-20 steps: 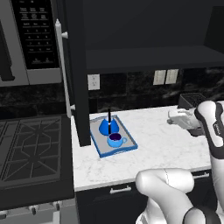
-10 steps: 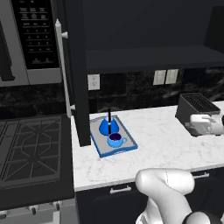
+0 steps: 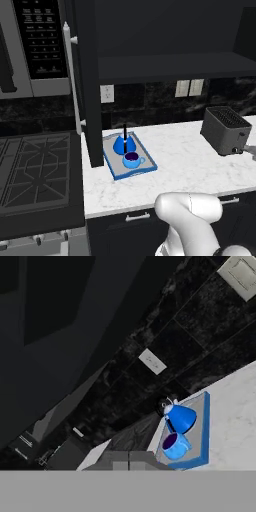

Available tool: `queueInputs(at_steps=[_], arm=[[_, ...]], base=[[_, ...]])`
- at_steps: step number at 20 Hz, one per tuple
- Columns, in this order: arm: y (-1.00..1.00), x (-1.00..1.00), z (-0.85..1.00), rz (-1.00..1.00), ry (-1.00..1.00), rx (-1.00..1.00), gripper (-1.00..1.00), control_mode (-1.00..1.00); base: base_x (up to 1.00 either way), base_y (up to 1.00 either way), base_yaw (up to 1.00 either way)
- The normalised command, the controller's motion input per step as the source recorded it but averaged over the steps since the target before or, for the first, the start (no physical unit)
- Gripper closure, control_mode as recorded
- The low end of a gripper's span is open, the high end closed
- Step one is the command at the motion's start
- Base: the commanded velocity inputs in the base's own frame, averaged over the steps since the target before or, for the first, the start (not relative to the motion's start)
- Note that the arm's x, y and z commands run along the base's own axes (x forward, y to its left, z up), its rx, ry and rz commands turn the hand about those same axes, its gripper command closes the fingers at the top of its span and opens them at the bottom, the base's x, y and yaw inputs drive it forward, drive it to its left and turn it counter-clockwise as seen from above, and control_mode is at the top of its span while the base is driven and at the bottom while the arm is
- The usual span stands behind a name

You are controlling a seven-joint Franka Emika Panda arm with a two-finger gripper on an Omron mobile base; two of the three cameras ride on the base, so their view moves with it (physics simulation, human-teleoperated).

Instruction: Pick the kettle from the counter and place it on the tray. Then pick the mug from the cabinet and place it on the tray. Then close the cabinet doors.

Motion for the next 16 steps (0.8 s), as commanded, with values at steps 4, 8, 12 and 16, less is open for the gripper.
queueInputs(at_steps=[4, 8, 12, 16], arm=[[-0.65, -0.33, 0.00, -0.02, -0.15, 0.16, 1.00, -1.00], [-0.66, -0.04, 0.00, -0.01, -0.02, 0.16, 1.00, -1.00], [-0.58, -0.06, 0.00, 0.00, -0.01, 0.21, 1.00, -1.00], [-0.54, -0.29, 0.00, 0.00, -0.08, 0.18, 1.00, -1.00]], base=[[0.00, 0.00, 0.00], [0.00, 0.00, 0.00], [0.00, 0.00, 0.00], [0.00, 0.00, 0.00]])
